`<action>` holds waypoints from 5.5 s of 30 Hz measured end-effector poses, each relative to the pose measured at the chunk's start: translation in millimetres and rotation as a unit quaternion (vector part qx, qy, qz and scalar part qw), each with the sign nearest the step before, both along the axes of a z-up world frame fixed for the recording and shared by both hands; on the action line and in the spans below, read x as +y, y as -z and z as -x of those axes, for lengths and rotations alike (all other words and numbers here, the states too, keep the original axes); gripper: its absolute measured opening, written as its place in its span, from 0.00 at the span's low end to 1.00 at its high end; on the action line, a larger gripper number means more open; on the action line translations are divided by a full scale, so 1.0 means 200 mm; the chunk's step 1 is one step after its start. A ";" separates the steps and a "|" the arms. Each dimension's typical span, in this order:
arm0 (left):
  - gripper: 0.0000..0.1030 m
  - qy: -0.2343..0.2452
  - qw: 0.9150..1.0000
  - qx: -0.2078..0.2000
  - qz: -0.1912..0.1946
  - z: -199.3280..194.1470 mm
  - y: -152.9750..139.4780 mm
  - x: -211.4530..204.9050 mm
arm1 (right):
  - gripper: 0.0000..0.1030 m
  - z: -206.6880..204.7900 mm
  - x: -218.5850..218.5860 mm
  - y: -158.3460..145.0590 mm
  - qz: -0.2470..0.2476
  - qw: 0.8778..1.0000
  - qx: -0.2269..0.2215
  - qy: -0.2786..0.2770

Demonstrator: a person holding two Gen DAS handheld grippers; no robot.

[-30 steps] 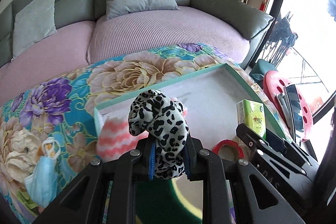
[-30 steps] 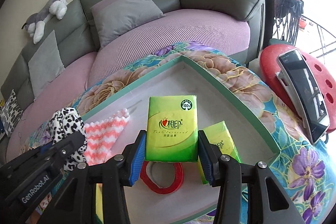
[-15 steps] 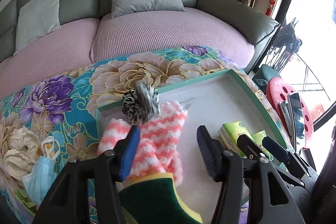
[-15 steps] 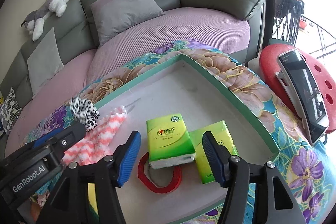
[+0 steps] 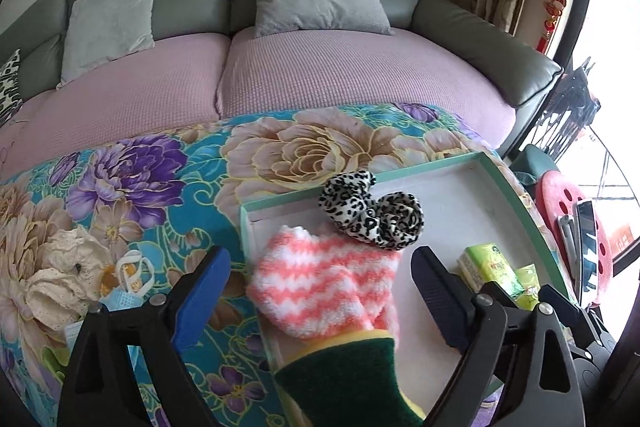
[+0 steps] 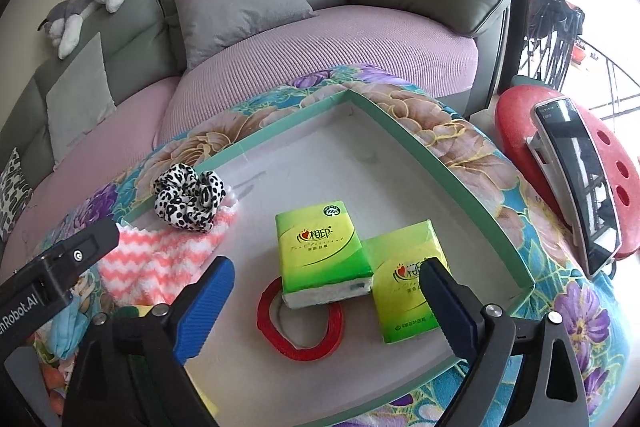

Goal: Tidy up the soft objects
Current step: 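Carry the scrunchie and tissue pack into the white tray and open both tools, then move both tools back from the tray toward the pile, then reach the left tool to the lavender wipes packet and grasp it, then grasp the blue face mask with the right tool while the left tool holds the packet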

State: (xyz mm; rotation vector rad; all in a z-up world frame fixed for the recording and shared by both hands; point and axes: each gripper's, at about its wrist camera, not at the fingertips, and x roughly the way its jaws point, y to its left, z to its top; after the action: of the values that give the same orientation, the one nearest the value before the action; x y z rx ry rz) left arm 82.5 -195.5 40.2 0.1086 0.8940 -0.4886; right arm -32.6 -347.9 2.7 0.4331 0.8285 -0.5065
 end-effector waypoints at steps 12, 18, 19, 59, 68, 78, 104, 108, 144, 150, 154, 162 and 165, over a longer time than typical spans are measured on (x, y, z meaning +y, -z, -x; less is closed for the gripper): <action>0.96 -0.053 0.998 -0.012 -0.025 -0.01 -0.02 0.20 | 1.00 0.01 0.06 -0.04 0.029 0.999 0.030 -0.010; 0.96 -0.082 0.996 -0.008 -0.035 -0.01 0.00 0.34 | 1.00 0.01 0.07 -0.04 0.030 0.999 0.039 -0.005; 0.96 -0.087 0.996 -0.008 -0.034 0.00 -0.01 0.37 | 1.00 0.01 0.08 -0.05 0.029 0.999 0.037 -0.004; 0.96 -0.301 0.952 0.037 -0.032 0.09 0.07 1.46 | 1.00 -0.25 1.15 -0.08 0.031 0.955 0.018 -0.294; 0.96 -0.282 0.957 0.060 -0.028 0.13 0.14 1.46 | 1.00 -0.24 1.23 0.02 0.017 0.950 0.040 -0.309; 0.96 -0.247 0.964 0.101 -0.001 0.22 0.22 1.45 | 1.00 -0.19 1.25 0.04 0.016 0.949 0.049 -0.310; 0.76 -0.183 0.973 0.138 -0.022 0.17 0.36 1.34 | 1.00 -0.22 1.21 0.09 0.010 0.952 0.064 -0.300; 0.66 -0.191 0.970 0.147 -0.017 0.17 0.38 1.36 | 1.00 -0.22 1.21 0.09 0.010 0.952 0.067 -0.299; 0.49 -0.225 0.964 0.145 0.011 0.14 0.37 1.45 | 0.51 -0.42 1.36 0.14 -0.056 0.936 -0.028 -0.347; 0.48 -0.231 0.963 0.136 0.016 0.13 0.37 1.46 | 0.29 -0.41 1.35 0.13 -0.059 0.932 -0.035 -0.356; 0.48 -0.234 0.963 0.133 0.019 0.14 0.36 1.48 | 0.24 -0.40 1.36 0.11 -0.055 0.930 -0.041 -0.360; 0.47 -0.245 0.964 0.104 0.016 0.16 0.29 1.50 | 0.23 -0.34 1.32 0.01 -0.054 0.928 -0.078 -0.359; 0.47 -0.249 0.964 0.092 0.024 0.17 0.25 1.51 | 0.23 -0.31 1.29 -0.04 -0.050 0.929 -0.095 -0.355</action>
State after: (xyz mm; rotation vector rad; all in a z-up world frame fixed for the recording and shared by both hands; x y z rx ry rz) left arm 47.7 107.3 -10.4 -0.2070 1.0481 -0.0480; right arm 28.8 -89.3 10.3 0.2431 0.7631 0.2492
